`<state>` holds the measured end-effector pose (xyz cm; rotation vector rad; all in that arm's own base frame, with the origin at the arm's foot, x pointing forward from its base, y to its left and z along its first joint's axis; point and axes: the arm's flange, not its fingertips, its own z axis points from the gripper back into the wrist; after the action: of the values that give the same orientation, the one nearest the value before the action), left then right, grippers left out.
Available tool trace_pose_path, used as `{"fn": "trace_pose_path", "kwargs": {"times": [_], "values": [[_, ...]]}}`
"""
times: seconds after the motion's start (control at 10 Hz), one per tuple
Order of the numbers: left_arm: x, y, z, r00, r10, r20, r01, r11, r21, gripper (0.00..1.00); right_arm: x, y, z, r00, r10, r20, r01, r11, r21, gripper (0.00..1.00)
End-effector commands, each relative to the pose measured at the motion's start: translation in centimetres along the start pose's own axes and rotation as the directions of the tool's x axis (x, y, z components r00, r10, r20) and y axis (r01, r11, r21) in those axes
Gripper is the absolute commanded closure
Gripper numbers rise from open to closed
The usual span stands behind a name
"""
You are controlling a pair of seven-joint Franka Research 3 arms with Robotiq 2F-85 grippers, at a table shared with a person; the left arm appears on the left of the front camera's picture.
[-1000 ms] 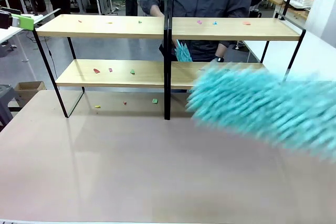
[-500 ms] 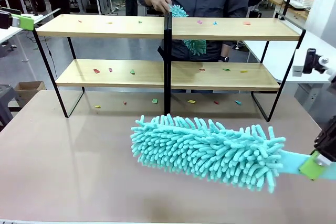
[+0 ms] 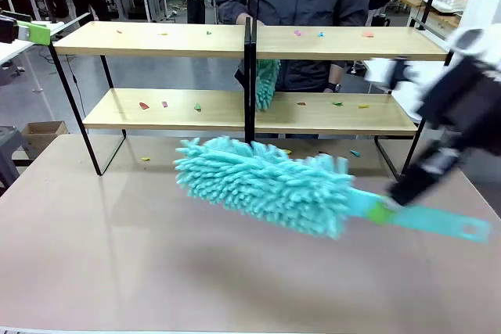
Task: Clean the shelves.
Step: Clean a randomly selected level of the Shelf with the Duster.
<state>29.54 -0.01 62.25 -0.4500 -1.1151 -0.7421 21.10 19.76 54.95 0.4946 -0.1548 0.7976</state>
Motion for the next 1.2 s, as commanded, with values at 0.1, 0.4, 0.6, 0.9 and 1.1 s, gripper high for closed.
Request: {"fn": "trace_pose_path", "kwargs": {"times": [0.1,0.4,0.6,0.9,1.1], "values": [[0.0,0.0,-0.1,1.0,0.005,0.001,-0.005,1.0,-0.005,0.0,10.3,2.1,-4.9,0.997,-0.056,-0.051,0.049,0.99,-0.13,0.87],[0.0,0.0,-0.1,1.0,0.005,0.001,-0.005,1.0,-0.005,0.0,7.3,2.0,-2.6,0.987,0.04,-0.153,-0.025,0.995,0.096,0.87],[0.0,0.0,-0.1,1.0,0.005,0.001,-0.005,1.0,-0.005,0.0,2.6,5.5,-2.4,0.868,0.332,-0.369,-0.236,0.93,0.281,0.87],[0.0,0.0,-0.1,1.0,0.005,0.001,-0.005,1.0,-0.005,0.0,-1.9,7.9,-1.8,0.815,0.435,-0.382,-0.319,0.889,0.329,0.87],[0.0,0.0,-0.1,1.0,0.005,0.001,-0.005,1.0,-0.005,0.0,-1.1,6.9,-1.6,0.859,0.406,-0.311,-0.32,0.901,0.294,0.87]]}}
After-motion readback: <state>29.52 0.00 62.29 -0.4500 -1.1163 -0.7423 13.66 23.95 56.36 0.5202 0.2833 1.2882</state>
